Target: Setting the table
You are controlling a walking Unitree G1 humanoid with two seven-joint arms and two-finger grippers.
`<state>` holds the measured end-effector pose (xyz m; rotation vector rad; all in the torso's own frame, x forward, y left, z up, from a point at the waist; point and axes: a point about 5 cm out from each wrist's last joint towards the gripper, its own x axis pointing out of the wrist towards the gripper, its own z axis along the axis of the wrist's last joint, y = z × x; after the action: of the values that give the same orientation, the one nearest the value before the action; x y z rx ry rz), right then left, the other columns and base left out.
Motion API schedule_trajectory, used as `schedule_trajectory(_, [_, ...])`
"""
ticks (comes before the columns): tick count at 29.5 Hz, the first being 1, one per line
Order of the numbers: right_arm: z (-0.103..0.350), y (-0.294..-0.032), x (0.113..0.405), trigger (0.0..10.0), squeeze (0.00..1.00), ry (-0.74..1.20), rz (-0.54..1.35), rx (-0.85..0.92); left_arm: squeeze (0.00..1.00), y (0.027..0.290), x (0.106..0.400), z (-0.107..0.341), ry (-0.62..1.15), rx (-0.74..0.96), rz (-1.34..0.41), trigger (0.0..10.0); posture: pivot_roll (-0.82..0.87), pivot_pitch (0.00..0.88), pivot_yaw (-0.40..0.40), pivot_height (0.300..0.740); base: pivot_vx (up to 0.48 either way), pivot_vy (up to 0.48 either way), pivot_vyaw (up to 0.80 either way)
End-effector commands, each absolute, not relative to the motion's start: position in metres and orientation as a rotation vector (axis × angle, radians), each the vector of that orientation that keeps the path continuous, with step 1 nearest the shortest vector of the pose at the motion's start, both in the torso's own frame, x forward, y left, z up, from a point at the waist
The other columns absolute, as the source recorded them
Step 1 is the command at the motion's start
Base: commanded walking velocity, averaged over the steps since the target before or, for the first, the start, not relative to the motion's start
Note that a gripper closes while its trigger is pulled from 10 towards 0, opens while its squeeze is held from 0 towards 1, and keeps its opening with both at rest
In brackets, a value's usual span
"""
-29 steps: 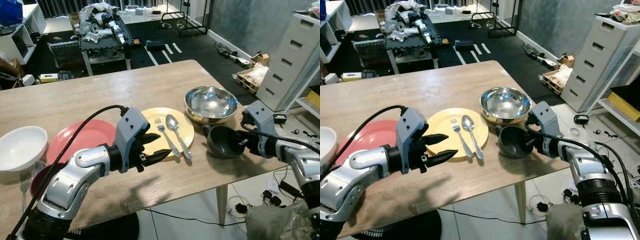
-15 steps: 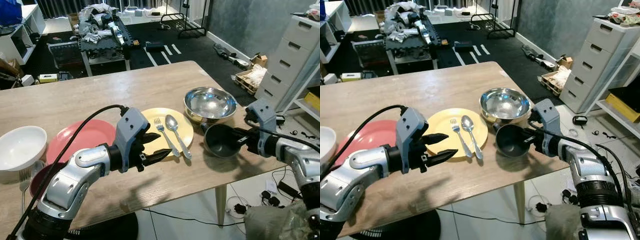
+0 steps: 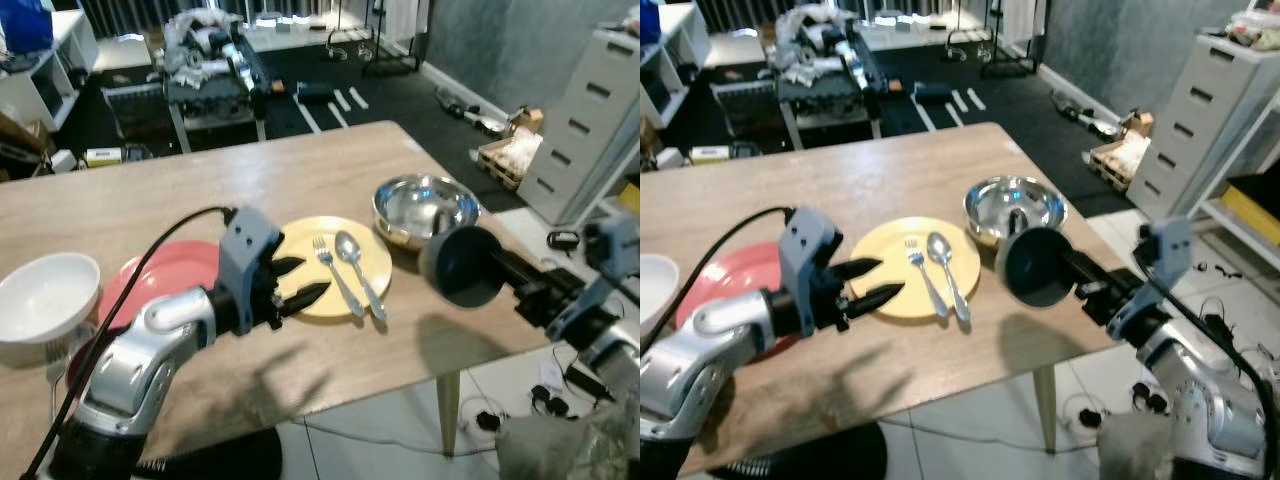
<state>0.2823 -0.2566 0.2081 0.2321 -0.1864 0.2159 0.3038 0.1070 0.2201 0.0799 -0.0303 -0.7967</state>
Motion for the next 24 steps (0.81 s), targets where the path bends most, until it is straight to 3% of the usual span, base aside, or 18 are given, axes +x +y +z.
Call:
schedule_trajectory(1, [0.212, -0.259, 0.280, 10.0, 0.00, -0.242, 0.114, 0.208, 0.00, 0.113, 0.309, 0.218, -0.031, 0.080, -0.728, 10.0, -0.08, 0.000, 0.167, 0.740, 0.000, 0.000, 0.00])
schedule_trajectory(4, [0.207, -0.247, 0.279, 10.0, 0.00, -0.332, -0.103, 0.279, 0.00, 0.115, 0.315, 0.217, -0.062, 0.091, -0.613, 10.0, -0.09, 0.000, 0.176, 0.740, 0.000, 0.000, 0.00])
schedule_trajectory(7, [0.202, -0.227, 0.279, 10.0, 0.00, -0.352, -0.184, 0.202, 0.00, 0.123, 0.318, 0.206, -0.061, 0.135, -0.467, 10.0, -0.09, 0.000, 0.173, 0.740, 0.000, 0.000, 0.00])
schedule_trajectory(15, [0.200, -0.198, 0.289, 10.0, 0.00, -0.324, -0.040, 0.181, 0.00, 0.142, 0.311, 0.190, -0.058, 0.153, -0.222, 10.0, -0.07, 0.000, 0.111, 0.740, 0.000, 0.000, 0.00])
schedule_trajectory(24, [0.202, -0.195, 0.299, 10.0, 0.00, -0.333, -0.058, 0.163, 0.00, 0.144, 0.310, 0.186, -0.071, 0.139, -0.138, 10.0, -0.05, 0.000, 0.080, 0.740, 0.000, 0.000, -0.06])
